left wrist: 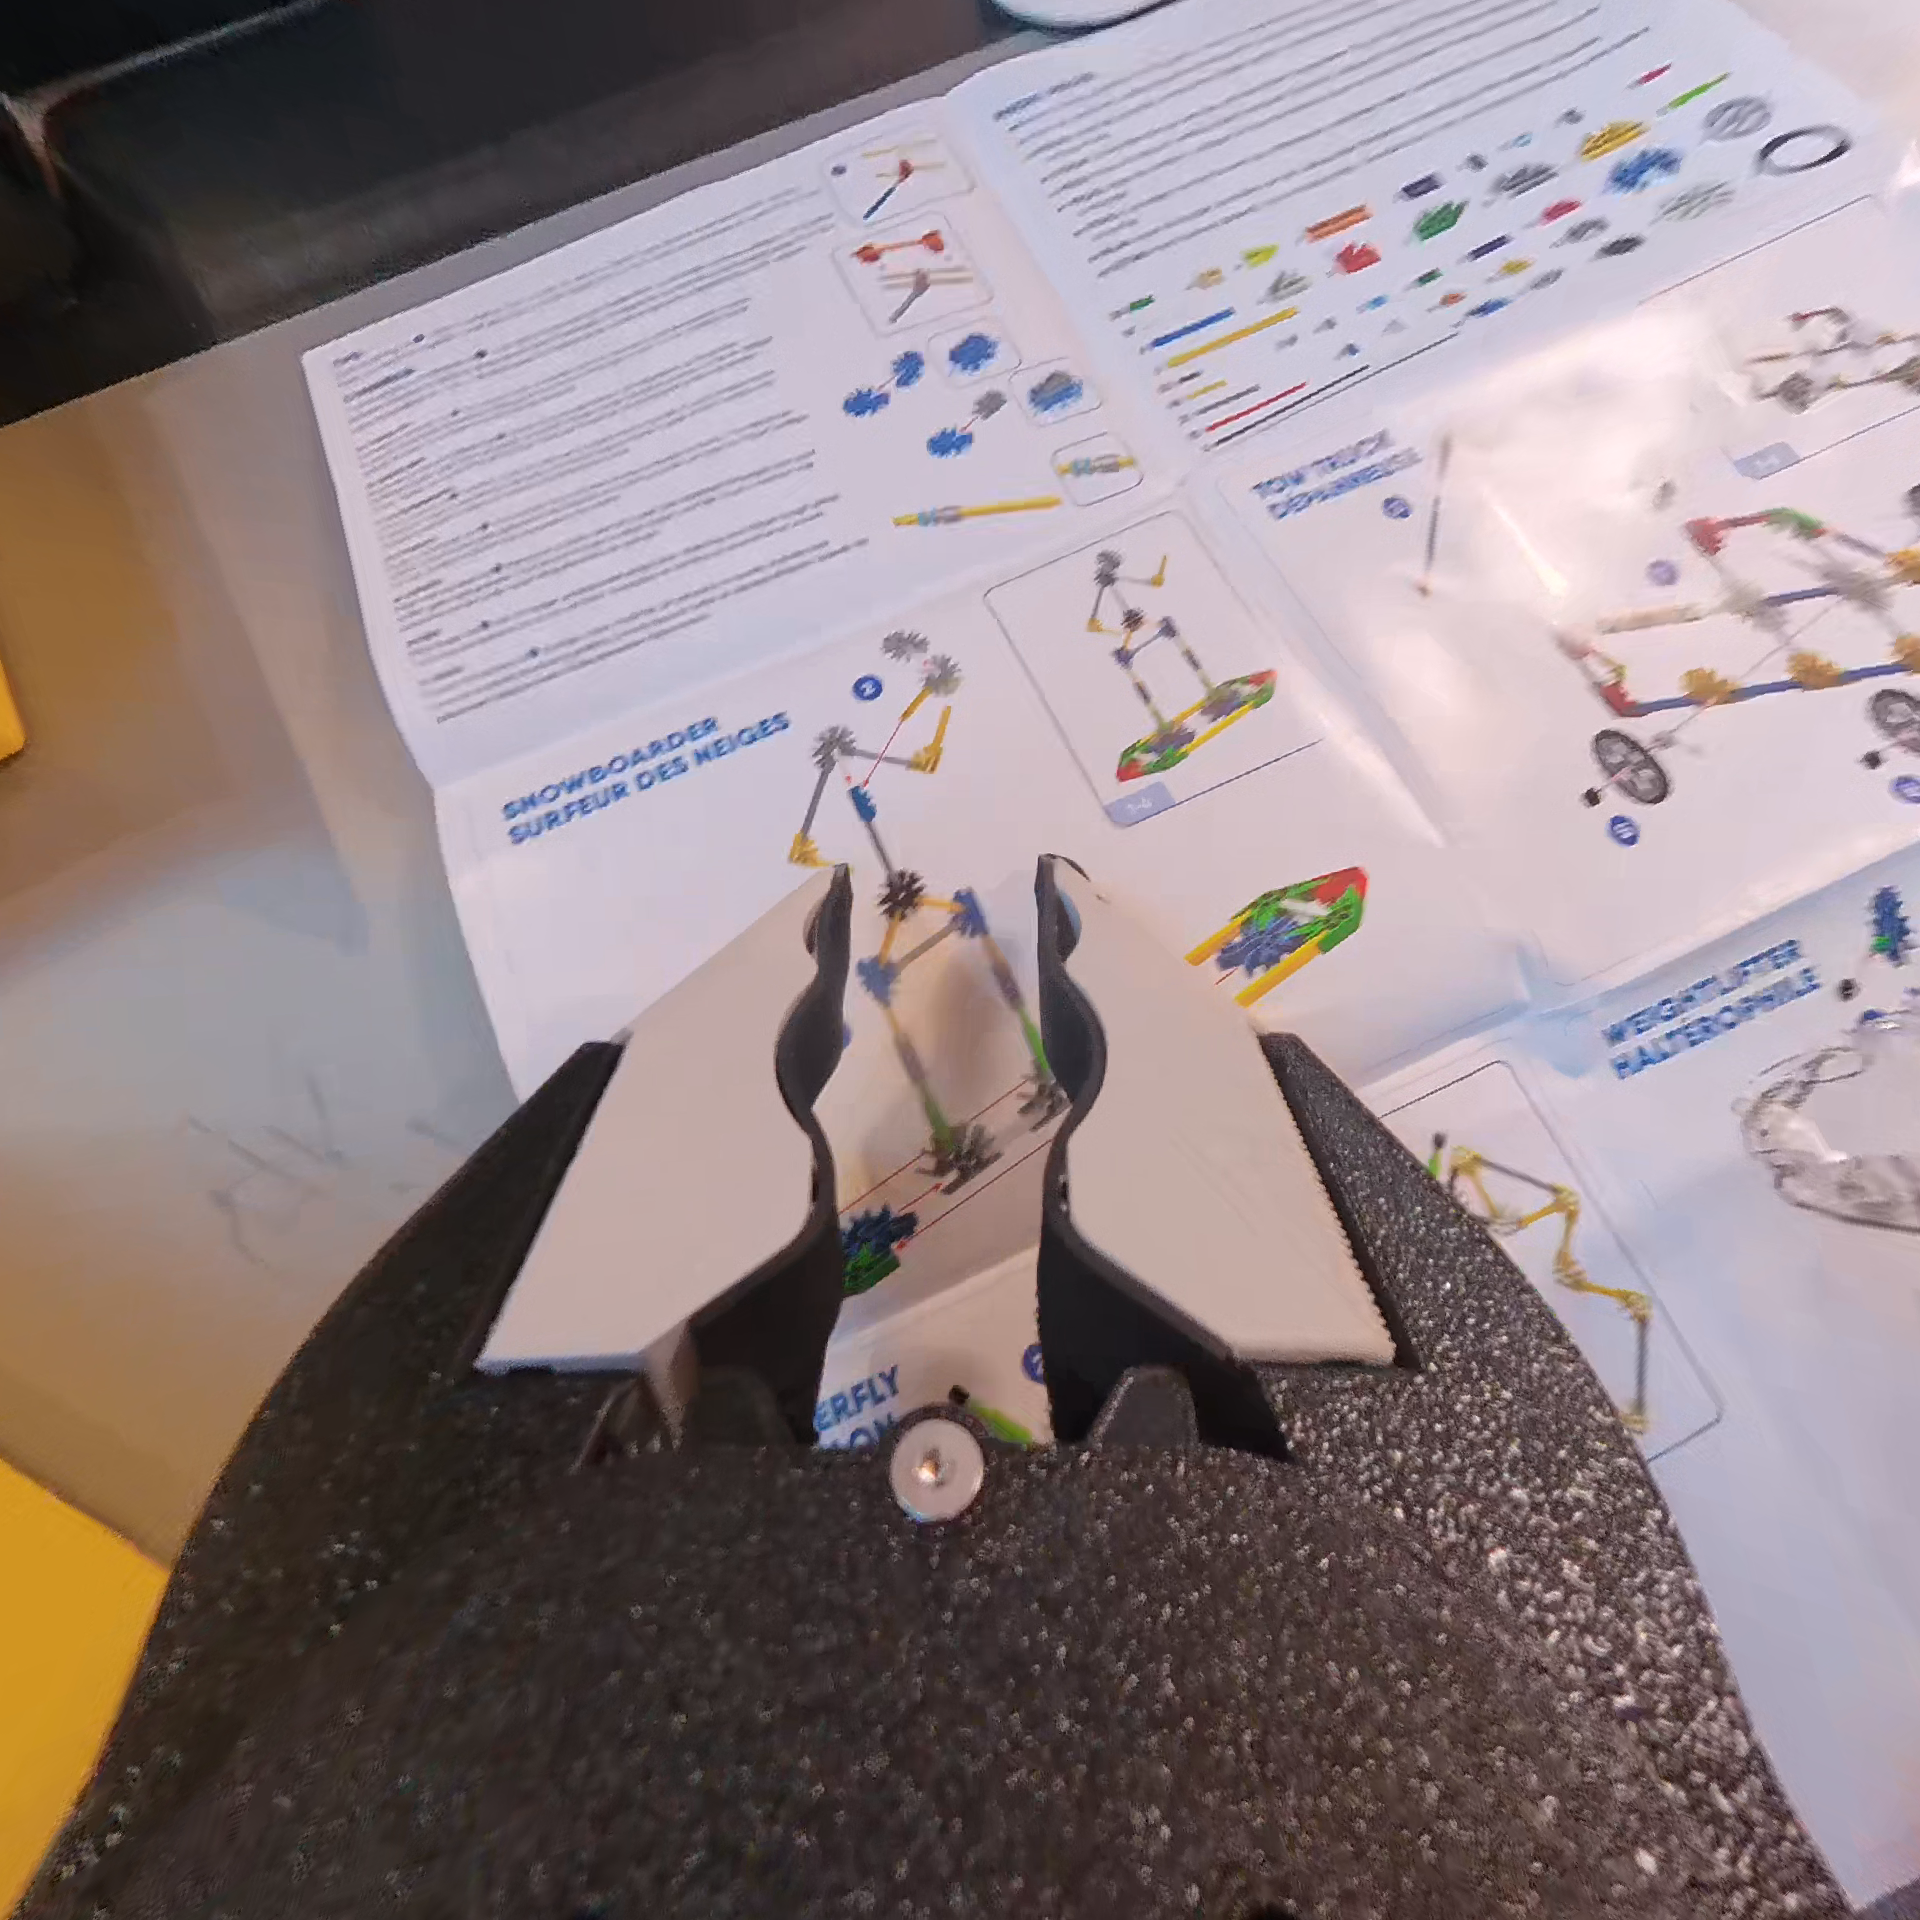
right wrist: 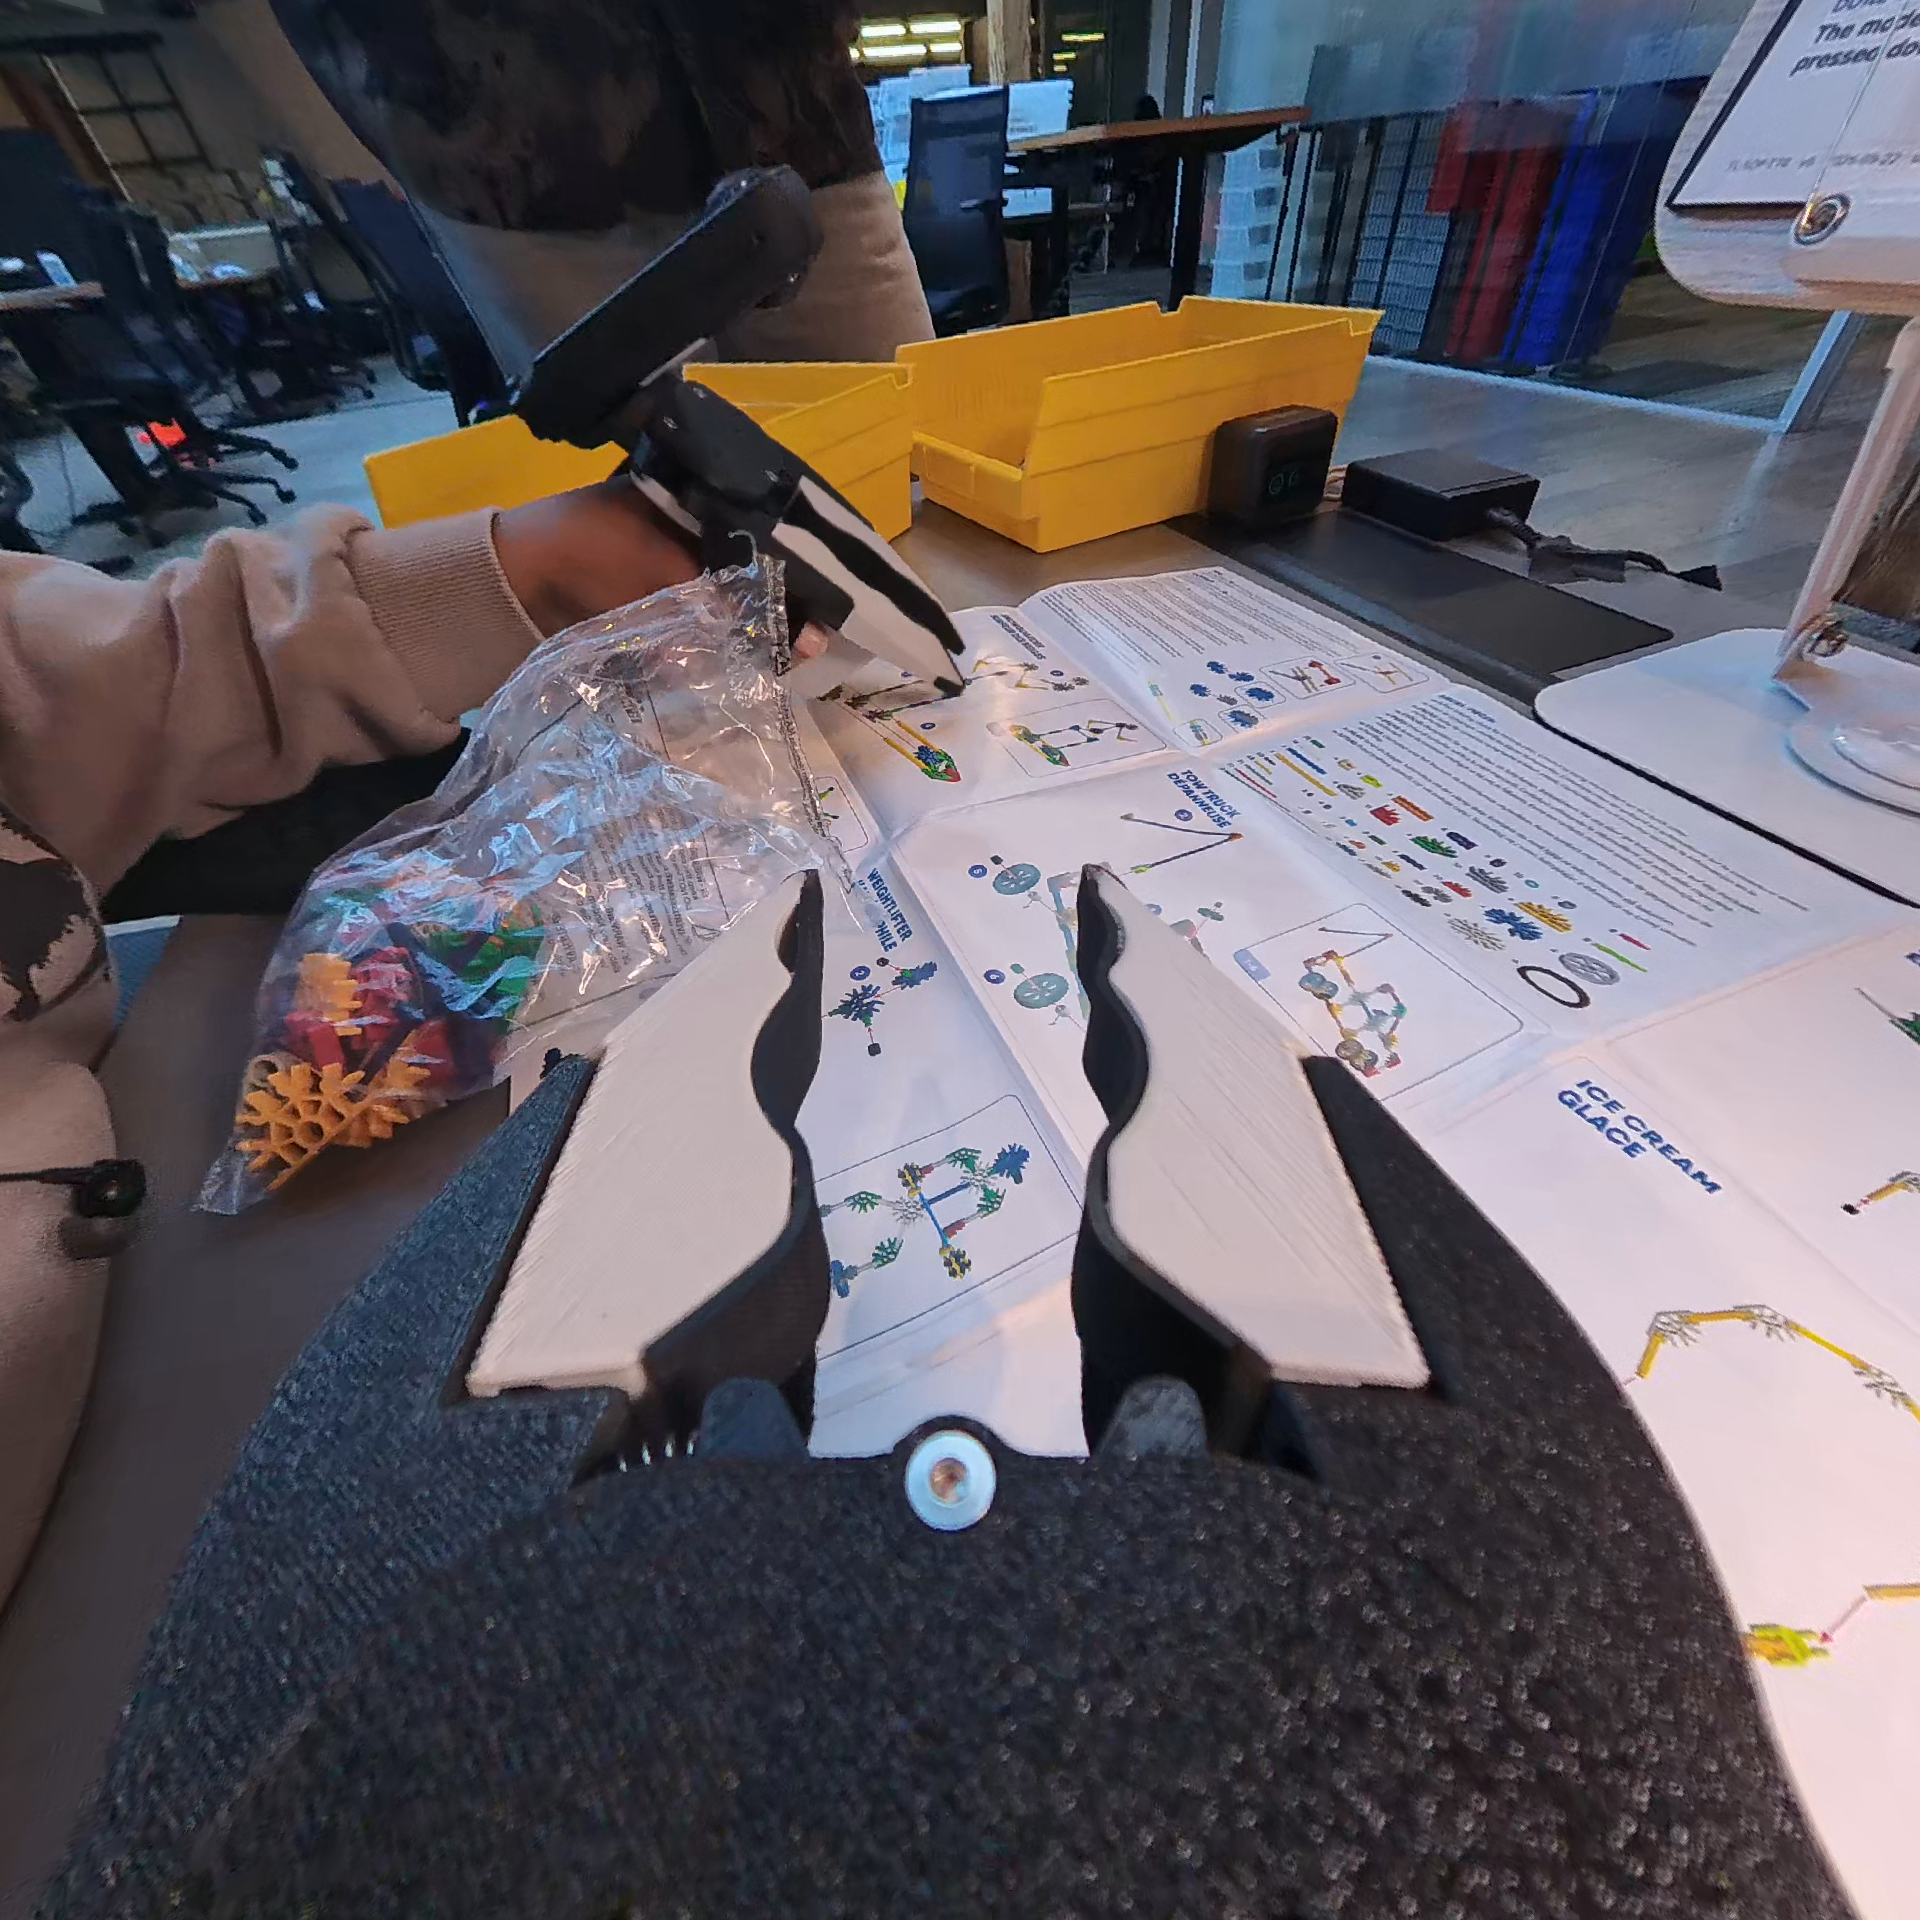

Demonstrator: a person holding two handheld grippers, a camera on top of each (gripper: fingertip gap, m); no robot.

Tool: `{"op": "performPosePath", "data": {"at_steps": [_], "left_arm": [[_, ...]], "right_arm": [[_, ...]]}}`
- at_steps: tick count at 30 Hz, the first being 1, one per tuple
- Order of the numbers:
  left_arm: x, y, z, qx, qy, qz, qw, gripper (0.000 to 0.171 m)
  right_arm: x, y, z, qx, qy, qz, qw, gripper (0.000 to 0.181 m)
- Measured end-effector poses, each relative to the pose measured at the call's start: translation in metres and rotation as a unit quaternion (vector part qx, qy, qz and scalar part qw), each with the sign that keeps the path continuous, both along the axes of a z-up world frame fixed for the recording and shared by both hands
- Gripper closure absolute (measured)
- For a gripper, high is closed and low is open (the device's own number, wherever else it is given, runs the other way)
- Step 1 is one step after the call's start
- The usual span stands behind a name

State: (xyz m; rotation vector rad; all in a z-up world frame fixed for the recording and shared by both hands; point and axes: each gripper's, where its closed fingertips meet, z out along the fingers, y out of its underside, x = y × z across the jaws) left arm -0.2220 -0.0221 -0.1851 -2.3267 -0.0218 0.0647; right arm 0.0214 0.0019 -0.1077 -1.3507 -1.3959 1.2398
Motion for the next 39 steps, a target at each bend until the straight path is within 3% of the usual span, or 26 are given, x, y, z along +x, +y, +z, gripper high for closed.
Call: {"op": "performPosePath", "data": {"at_steps": [8, 11, 13, 17, 24, 27, 32, 35, 37, 39], "left_arm": [[0.039, 0.023, -0.002, -0.022, -0.006, -0.058, 0.998, 0.092], [0.044, 0.029, 0.003, -0.015, 0.004, -0.058, 0.998, 0.064], [0.043, 0.030, 0.010, 0.000, 0.014, -0.054, 0.998, 0.048], [0.040, 0.024, 0.039, 0.065, 0.015, -0.046, 0.997, 0.038], [0.018, -0.027, 0.099, 0.186, -0.037, -0.012, 0.982, 0.056], [0.030, -0.055, 0.108, 0.203, -0.105, -0.048, 0.972, 0.063], [0.093, -0.087, 0.080, 0.162, -0.222, -0.144, 0.951, 0.064], [0.131, -0.089, 0.053, 0.116, -0.244, -0.186, 0.945, 0.072], [0.139, -0.085, 0.034, 0.073, -0.222, -0.192, 0.953, 0.094], [0.147, -0.082, 0.036, 0.073, -0.224, -0.213, 0.948, 0.121]], "right_arm": [[0.000, -0.002, 0.000, -0.006, 0.001, 0.007, 1.000, 0.133], [0.000, -0.003, 0.002, 0.000, 0.002, 0.007, 1.000, 0.133], [0.001, -0.004, 0.003, 0.003, 0.002, 0.008, 1.000, 0.133], [0.001, -0.005, 0.004, 0.003, 0.003, 0.009, 1.000, 0.133], [0.000, -0.004, 0.002, 0.006, 0.001, 0.002, 1.000, 0.132], [-0.002, -0.005, -0.002, 0.007, -0.005, 0.002, 1.000, 0.131], [-0.005, -0.004, -0.008, 0.027, -0.016, -0.002, 0.999, 0.125], [-0.008, -0.004, -0.010, 0.027, -0.026, -0.002, 0.999, 0.115], [-0.011, -0.007, -0.011, 0.038, -0.032, 0.003, 0.999, 0.114], [-0.015, -0.013, -0.008, 0.047, -0.034, 0.012, 0.998, 0.114]]}}
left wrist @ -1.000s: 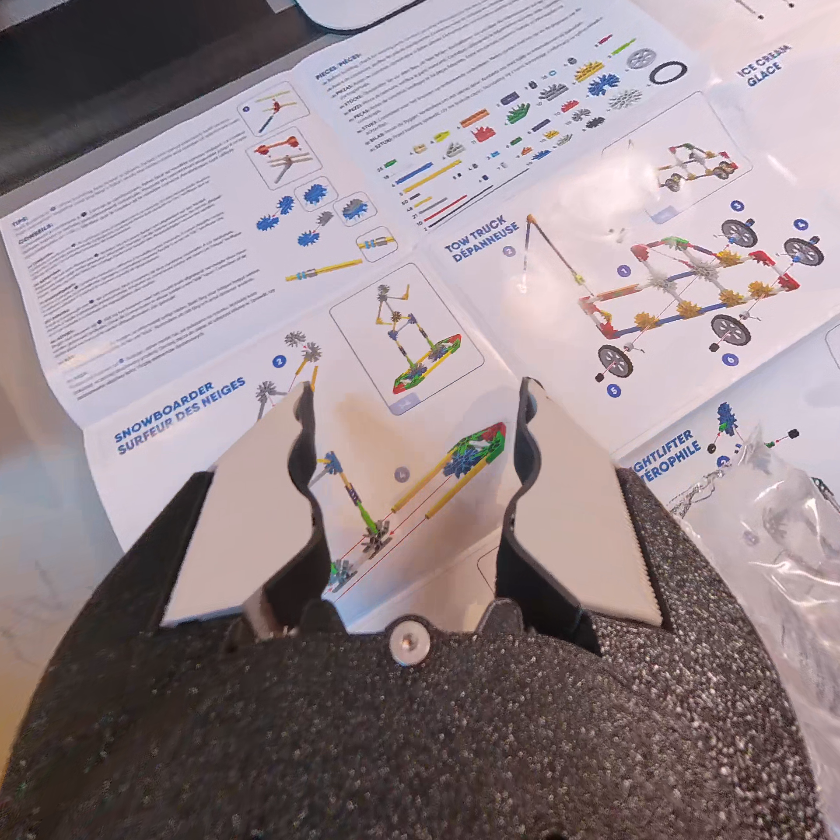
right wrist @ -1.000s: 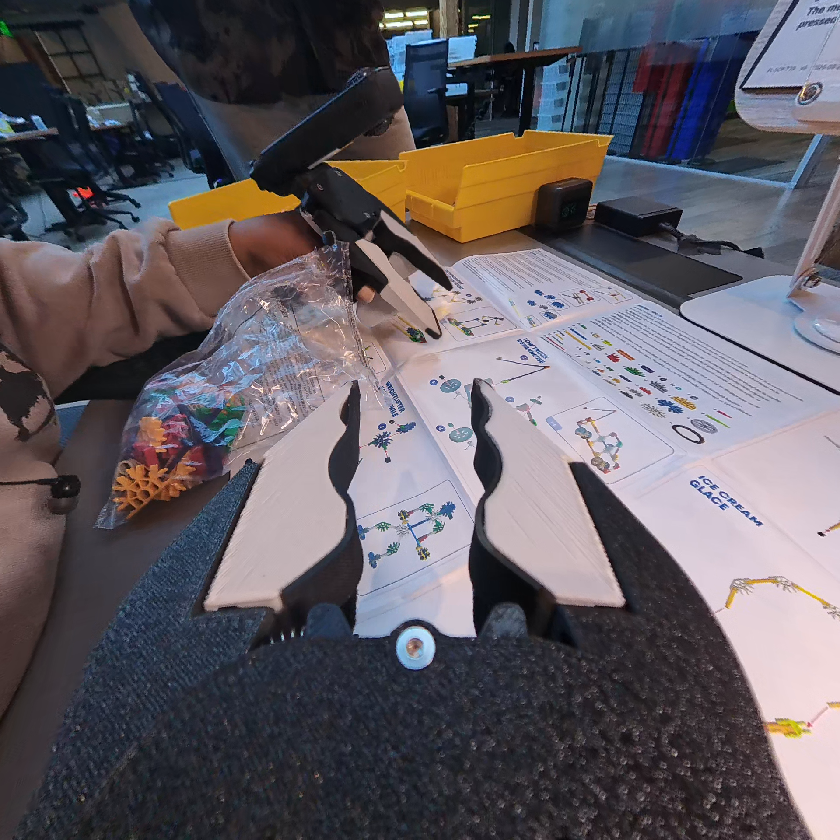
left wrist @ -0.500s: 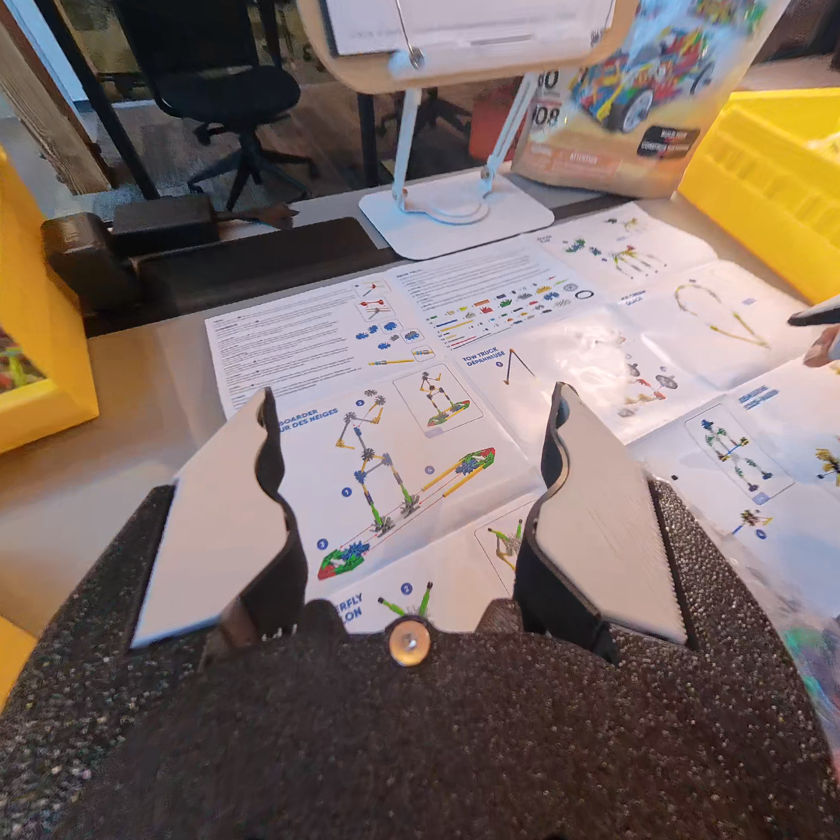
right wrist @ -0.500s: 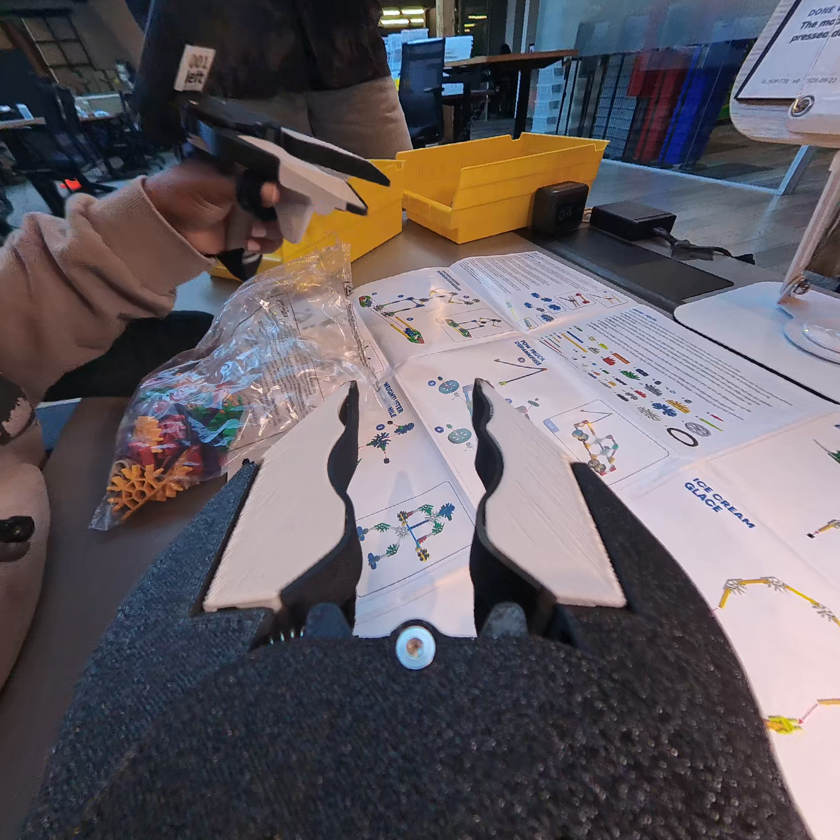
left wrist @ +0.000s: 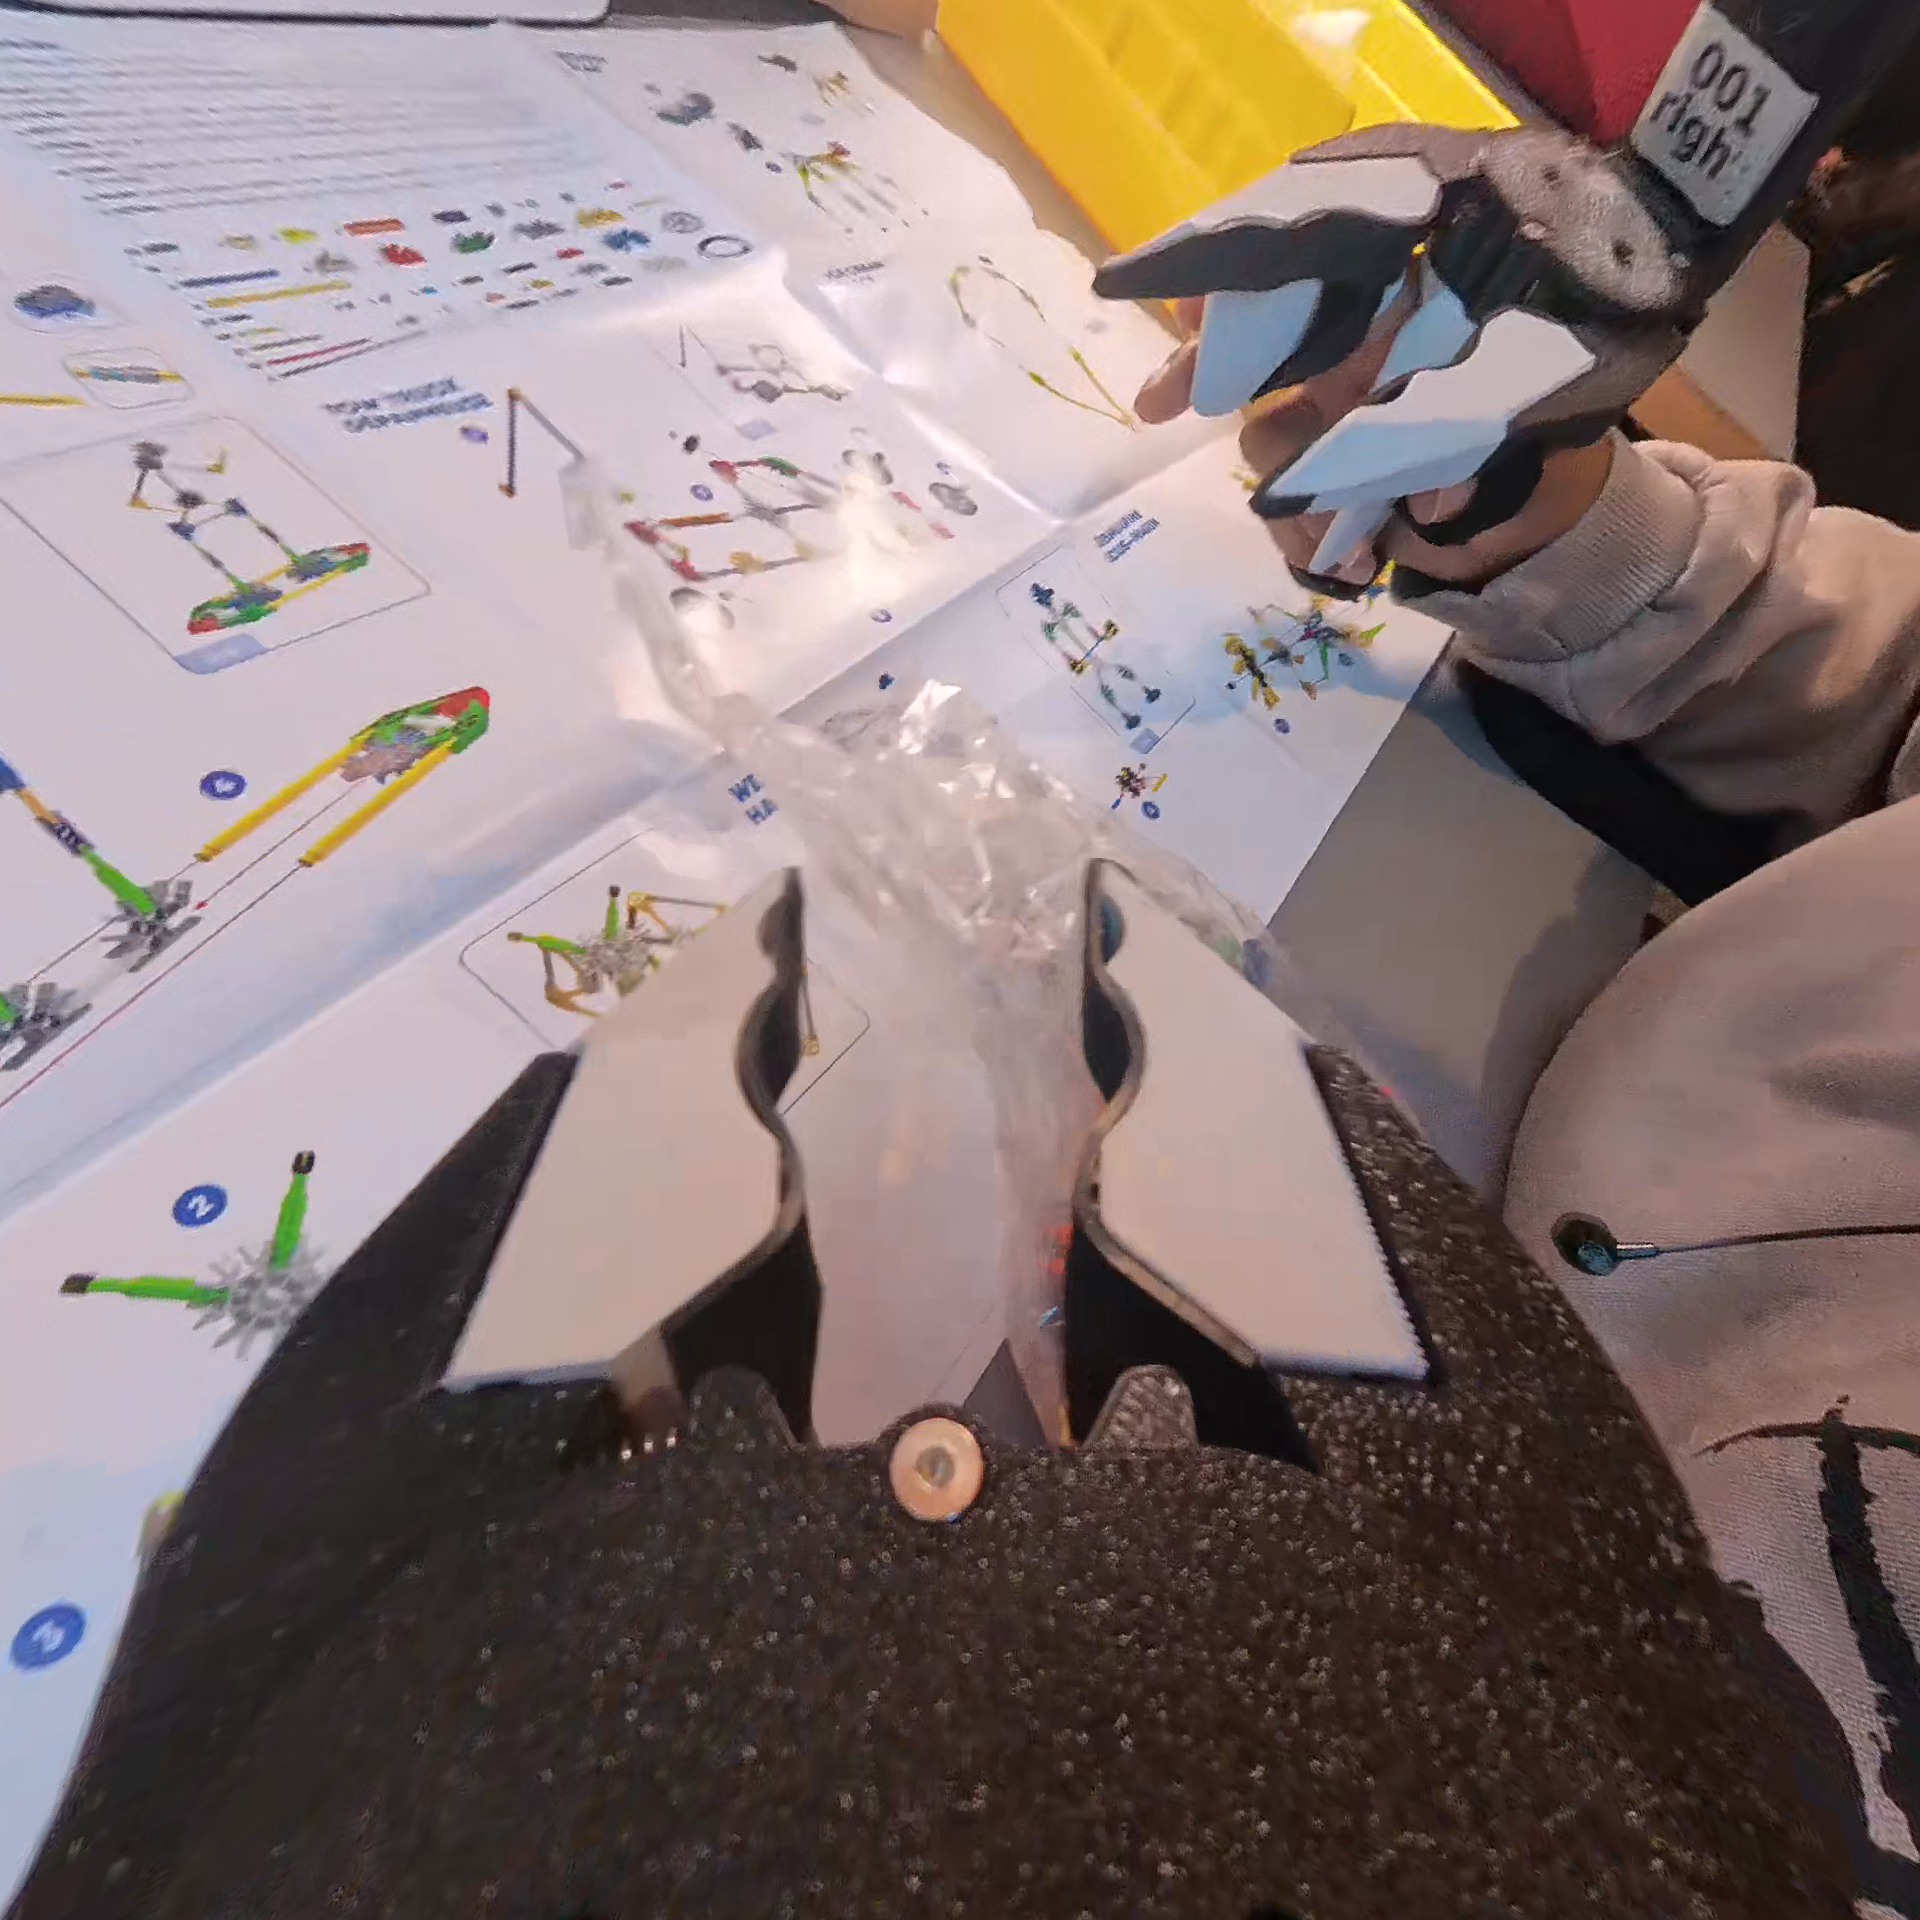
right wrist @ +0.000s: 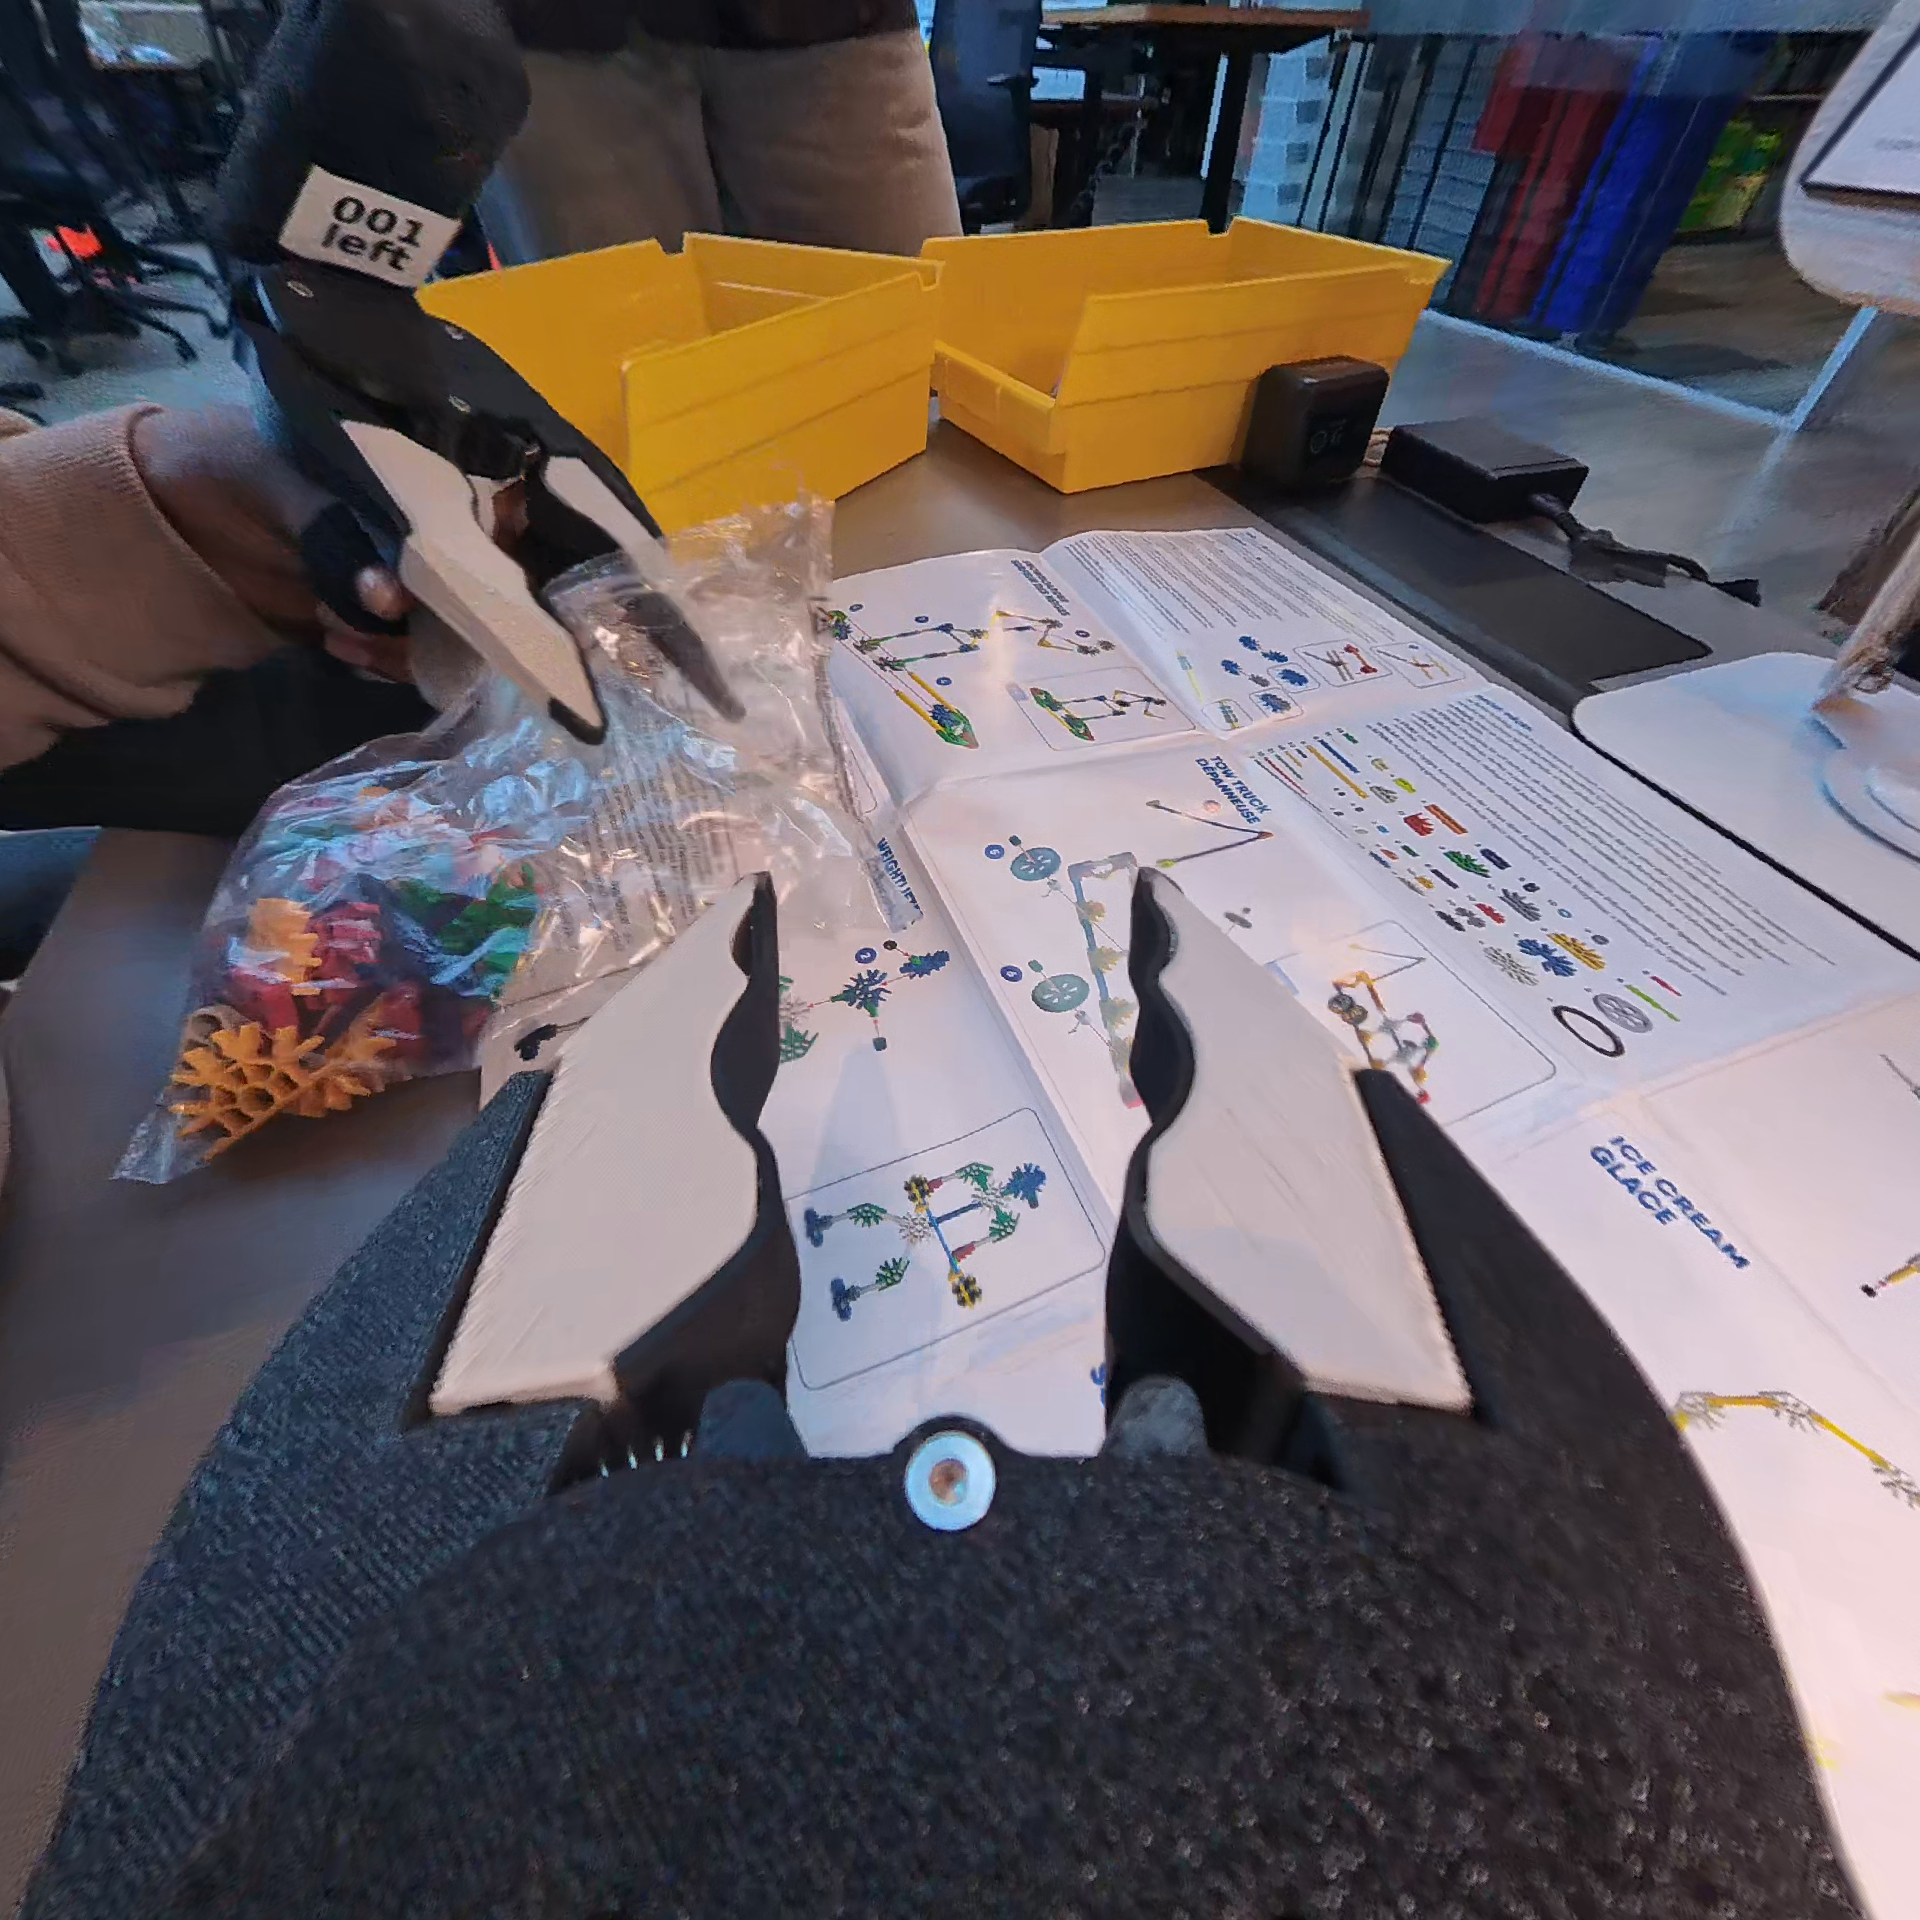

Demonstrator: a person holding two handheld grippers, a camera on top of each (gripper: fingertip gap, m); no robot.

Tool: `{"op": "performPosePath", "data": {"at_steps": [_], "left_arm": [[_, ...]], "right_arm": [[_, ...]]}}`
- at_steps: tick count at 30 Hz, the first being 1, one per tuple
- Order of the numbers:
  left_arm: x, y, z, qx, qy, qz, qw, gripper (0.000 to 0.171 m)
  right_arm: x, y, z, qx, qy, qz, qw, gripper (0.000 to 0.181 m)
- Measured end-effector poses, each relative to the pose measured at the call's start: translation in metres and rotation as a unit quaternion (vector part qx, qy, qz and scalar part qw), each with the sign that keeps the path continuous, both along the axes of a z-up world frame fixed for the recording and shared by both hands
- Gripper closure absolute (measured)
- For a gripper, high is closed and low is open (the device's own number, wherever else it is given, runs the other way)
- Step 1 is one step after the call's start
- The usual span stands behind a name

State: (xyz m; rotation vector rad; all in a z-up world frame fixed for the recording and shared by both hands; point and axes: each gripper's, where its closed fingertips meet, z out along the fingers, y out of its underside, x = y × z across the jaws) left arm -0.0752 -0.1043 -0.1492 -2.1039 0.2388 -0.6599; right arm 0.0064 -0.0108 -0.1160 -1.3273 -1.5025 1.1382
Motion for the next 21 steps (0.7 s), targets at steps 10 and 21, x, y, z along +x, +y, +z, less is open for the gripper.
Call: {"op": "performPosePath", "data": {"at_steps": [10, 21], "left_arm": [[0.017, -0.003, 0.034, 0.082, 0.000, -0.041, 0.996, 0.171], [0.055, -0.024, 0.055, 0.136, 0.039, -0.141, 0.980, 0.171]], "right_arm": [[-0.021, -0.055, 0.014, 0.041, -0.041, 0.093, 0.994, 0.124], [-0.059, -0.110, 0.067, 0.054, -0.060, 0.265, 0.961, 0.115]]}}
